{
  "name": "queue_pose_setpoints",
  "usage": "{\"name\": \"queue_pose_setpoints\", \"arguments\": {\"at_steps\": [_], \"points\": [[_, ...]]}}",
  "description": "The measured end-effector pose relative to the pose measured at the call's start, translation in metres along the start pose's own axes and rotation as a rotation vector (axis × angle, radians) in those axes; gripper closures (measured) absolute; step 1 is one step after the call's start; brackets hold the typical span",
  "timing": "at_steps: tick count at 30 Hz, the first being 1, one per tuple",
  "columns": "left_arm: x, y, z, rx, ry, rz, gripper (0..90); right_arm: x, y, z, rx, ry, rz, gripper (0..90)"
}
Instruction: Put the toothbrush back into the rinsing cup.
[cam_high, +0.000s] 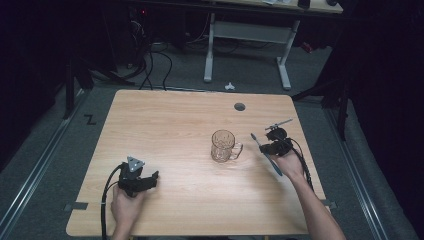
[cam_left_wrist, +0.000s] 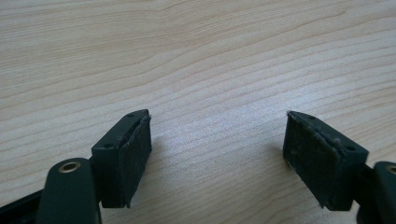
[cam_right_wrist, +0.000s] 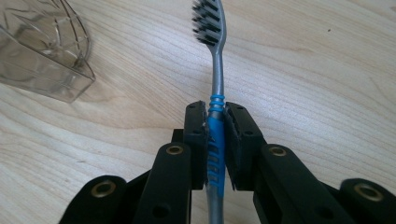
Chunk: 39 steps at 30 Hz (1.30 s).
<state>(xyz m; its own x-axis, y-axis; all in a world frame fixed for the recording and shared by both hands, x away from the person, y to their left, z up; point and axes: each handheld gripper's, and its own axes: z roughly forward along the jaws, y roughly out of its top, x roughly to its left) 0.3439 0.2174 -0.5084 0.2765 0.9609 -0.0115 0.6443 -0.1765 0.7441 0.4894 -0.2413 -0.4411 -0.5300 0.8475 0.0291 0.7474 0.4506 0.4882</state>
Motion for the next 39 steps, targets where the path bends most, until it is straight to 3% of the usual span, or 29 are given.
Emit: {"name": "queue_pose_setpoints", "arguments": {"at_steps": [21,31,39], "points": [[0.0,0.0,0.0,0.0,0.0,0.0,24.1,0.007,-0.001,-0.019,-0.103,0.037,-0.016,79.8],[0.0,0.0,0.0,0.0,0.001,0.0,24.1,0.009,-0.001,-0.026,-0.158,0.077,-0.009,79.6],[0.0,0.0,0.0,0.0,0.0,0.0,24.1,0.01,-0.002,-0.03,-0.176,0.094,-0.005,79.5]]}}
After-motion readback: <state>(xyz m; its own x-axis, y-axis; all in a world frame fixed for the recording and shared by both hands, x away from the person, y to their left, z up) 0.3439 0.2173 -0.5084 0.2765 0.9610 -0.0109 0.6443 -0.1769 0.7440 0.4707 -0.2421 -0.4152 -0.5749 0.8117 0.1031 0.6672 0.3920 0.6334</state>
